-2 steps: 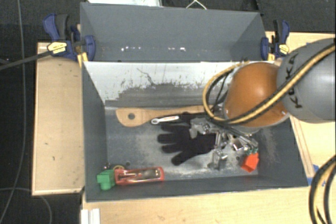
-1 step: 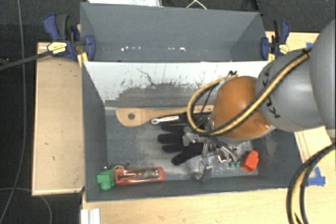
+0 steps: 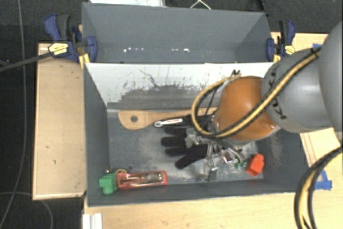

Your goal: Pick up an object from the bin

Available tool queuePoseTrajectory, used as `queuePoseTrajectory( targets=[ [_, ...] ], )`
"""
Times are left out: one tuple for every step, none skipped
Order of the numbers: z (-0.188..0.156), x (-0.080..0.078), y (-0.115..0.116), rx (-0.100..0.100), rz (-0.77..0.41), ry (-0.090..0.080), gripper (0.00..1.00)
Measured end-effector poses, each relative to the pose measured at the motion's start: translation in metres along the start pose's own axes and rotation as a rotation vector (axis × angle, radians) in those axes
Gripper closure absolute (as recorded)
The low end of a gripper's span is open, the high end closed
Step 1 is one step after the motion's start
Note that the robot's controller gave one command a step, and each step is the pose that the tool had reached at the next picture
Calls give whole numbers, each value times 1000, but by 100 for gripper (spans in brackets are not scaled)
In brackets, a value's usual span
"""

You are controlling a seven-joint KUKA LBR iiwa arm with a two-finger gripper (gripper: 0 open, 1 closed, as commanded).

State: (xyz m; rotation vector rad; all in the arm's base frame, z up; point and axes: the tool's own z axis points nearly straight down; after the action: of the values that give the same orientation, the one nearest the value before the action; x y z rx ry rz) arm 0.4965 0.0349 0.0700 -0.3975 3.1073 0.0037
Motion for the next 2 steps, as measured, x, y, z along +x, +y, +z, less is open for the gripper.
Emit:
queuePoseTrajectory(
  targets=[
    [-1, -87, 10, -1, -252, -5, 100],
    [-1, -87, 10, -1, -250, -5, 100]
  ],
)
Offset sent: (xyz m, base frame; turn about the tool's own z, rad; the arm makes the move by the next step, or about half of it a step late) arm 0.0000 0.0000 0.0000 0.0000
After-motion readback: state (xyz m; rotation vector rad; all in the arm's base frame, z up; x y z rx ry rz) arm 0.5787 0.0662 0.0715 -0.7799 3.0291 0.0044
